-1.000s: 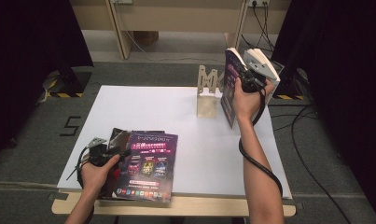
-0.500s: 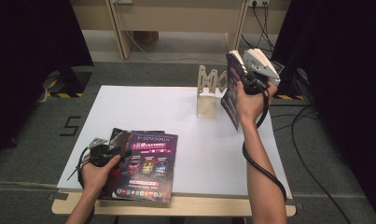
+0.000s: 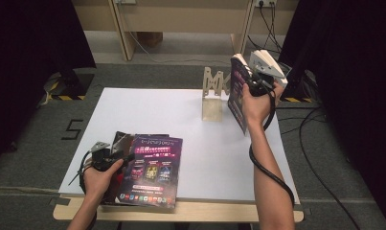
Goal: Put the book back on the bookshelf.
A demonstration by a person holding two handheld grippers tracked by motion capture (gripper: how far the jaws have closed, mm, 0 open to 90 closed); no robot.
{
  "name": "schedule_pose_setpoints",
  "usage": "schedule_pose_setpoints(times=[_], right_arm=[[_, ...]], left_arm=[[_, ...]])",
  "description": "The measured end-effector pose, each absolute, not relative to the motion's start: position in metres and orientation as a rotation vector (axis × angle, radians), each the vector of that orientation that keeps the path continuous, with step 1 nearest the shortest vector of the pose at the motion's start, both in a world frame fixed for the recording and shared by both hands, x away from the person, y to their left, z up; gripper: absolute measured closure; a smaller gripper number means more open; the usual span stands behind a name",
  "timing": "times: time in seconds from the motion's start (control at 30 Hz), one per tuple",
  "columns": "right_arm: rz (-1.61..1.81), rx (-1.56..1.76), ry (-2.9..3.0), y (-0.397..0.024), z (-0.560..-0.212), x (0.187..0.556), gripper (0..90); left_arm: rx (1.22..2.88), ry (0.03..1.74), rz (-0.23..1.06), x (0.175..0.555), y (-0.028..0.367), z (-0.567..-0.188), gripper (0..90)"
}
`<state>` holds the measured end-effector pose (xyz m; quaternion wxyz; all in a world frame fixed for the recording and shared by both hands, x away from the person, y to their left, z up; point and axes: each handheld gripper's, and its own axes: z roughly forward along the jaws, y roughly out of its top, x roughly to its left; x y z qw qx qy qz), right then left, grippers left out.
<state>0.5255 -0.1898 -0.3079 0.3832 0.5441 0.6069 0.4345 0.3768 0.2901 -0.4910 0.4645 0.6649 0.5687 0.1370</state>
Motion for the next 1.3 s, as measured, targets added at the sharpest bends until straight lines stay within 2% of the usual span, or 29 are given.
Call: schedule_pose_setpoints(times=[0.37,0.7,0.9,1.3], right_arm=[[1.22,1.39,1.454,-0.19,-0.311,0.53,83.4],[1.19,1.408,1.449,-0.193,-0.315,0.54,82.3],[1.162,1.403,1.452,-0.194,-0.31,0.537,74.6],[1.162,1.386,1.464,-0.195,-0.305,0.52,66.5]], left_arm=[[1.628,1.404,0.338,0.377,0.292,-0.491,36.8],[1.625,1.405,0.336,0.377,0.293,-0.492,36.8],[1.629,1.404,0.334,0.377,0.291,-0.492,36.8],[1.634,1.402,0.333,0.377,0.29,-0.493,36.8]])
